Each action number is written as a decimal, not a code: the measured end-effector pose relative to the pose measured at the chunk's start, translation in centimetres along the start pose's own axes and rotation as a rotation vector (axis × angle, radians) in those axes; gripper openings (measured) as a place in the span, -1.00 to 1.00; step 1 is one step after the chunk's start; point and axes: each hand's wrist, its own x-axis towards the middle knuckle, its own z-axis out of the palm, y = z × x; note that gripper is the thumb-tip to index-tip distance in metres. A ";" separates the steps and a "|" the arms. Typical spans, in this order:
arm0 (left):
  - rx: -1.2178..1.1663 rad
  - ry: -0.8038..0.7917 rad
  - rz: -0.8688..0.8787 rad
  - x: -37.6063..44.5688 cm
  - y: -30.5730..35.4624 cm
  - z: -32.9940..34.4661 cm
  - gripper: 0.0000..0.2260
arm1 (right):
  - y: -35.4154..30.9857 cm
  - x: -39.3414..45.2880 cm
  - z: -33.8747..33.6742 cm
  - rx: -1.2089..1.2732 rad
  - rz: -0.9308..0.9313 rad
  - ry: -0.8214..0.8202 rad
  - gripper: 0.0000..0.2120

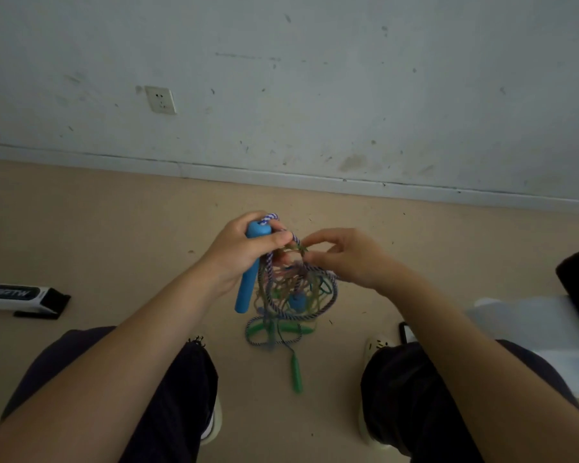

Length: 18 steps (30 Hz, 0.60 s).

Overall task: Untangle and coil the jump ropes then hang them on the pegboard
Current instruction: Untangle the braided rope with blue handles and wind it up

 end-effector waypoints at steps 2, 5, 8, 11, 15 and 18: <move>-0.028 0.000 0.007 0.0 0.1 0.2 -0.90 | 0.0 0.5 0.7 -0.014 -0.014 0.022 -0.95; -0.054 0.035 -0.024 0.0 0.2 0.1 -0.91 | 0.2 0.8 0.9 -0.069 -0.051 0.062 -0.92; 0.085 0.147 -0.041 0.3 0.1 -0.1 -0.89 | 0.3 0.8 0.7 -0.099 -0.083 0.125 -0.86; 0.255 0.157 -0.028 0.6 0.2 -0.7 -0.88 | 0.3 0.7 -0.4 -0.009 -0.101 0.206 -0.80; 0.290 -0.024 -0.139 0.4 -0.1 -0.9 -0.91 | 0.4 0.3 -1.6 0.169 -0.082 0.206 -0.83; 0.239 -0.070 -0.161 0.4 -0.2 -0.7 -0.91 | 0.5 0.1 -1.7 0.101 -0.065 0.197 -0.87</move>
